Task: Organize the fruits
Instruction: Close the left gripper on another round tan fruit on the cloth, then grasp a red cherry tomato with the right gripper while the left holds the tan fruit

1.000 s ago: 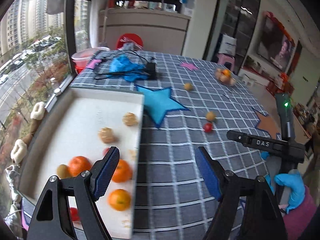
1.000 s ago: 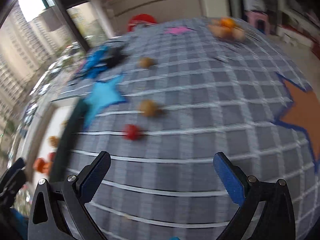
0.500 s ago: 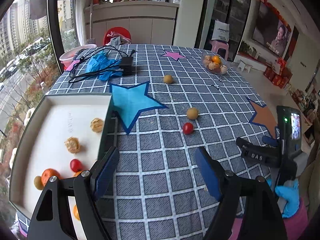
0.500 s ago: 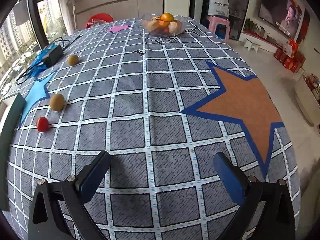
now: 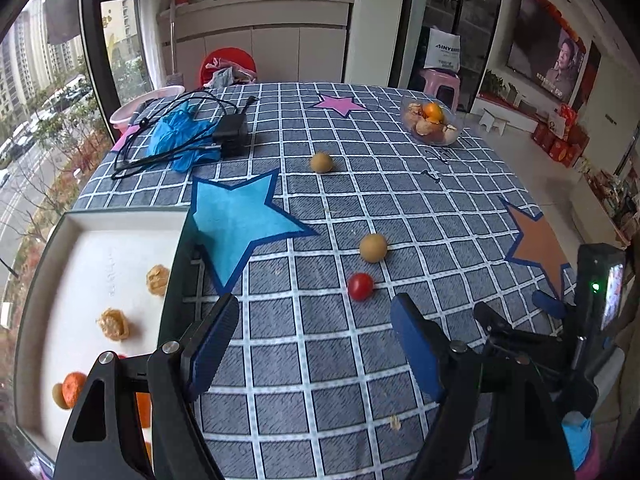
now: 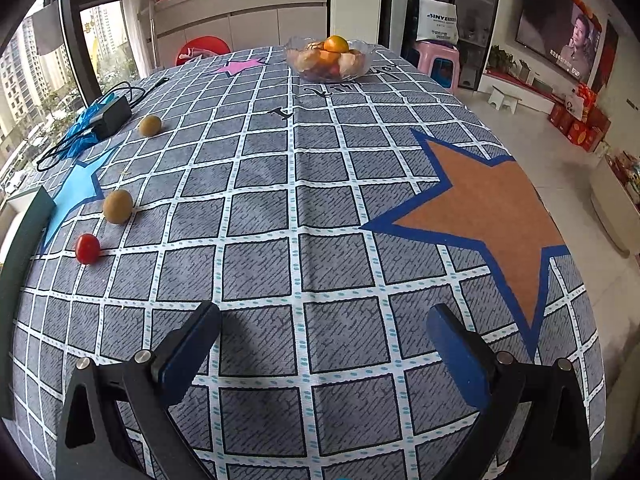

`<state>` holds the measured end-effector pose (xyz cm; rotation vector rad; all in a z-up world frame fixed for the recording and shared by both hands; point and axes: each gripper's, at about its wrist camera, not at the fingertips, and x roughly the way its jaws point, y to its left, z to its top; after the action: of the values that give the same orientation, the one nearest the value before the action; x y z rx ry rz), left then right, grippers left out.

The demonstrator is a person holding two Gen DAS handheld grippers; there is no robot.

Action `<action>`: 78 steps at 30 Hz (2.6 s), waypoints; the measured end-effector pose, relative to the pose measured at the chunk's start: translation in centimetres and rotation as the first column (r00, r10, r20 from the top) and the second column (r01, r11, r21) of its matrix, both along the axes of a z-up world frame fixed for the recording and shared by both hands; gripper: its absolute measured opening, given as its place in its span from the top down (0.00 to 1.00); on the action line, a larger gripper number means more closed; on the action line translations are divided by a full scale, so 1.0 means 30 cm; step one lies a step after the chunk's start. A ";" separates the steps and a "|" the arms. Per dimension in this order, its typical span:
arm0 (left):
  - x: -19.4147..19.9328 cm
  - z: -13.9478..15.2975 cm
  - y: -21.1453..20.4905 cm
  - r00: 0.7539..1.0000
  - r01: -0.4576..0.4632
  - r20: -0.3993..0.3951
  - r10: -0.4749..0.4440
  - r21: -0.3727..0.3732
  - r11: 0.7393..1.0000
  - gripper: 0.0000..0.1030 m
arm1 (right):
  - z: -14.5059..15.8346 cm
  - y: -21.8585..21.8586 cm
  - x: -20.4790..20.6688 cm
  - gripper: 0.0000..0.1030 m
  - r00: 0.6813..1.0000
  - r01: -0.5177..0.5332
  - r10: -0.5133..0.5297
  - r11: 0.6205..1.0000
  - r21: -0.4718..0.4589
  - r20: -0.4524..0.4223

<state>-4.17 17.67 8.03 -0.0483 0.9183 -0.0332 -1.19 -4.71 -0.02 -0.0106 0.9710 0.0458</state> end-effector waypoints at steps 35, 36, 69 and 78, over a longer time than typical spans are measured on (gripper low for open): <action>0.328 -0.205 -0.177 0.982 0.112 -0.150 -0.114 -0.019 0.993 0.73 | 0.000 0.000 0.000 0.00 1.000 -0.001 0.001 1.000 0.000 0.000; 0.327 -0.203 -0.175 0.983 0.110 -0.144 -0.113 -0.026 0.994 0.73 | 0.000 0.000 0.001 0.00 1.000 -0.001 0.001 1.000 0.000 0.000; -0.183 -0.239 0.098 0.993 -0.094 0.063 0.096 -0.046 0.995 0.73 | 0.078 0.217 -0.009 0.00 0.983 -0.180 0.178 0.983 0.033 0.044; -0.186 -0.238 0.105 0.993 -0.094 0.064 0.098 -0.063 0.994 0.72 | 0.075 0.480 0.043 0.21 0.942 -0.330 0.329 0.944 0.009 0.071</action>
<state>-9.75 20.81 0.88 -0.1466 0.8466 0.0270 0.11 9.68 2.23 -0.1556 0.8911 0.3627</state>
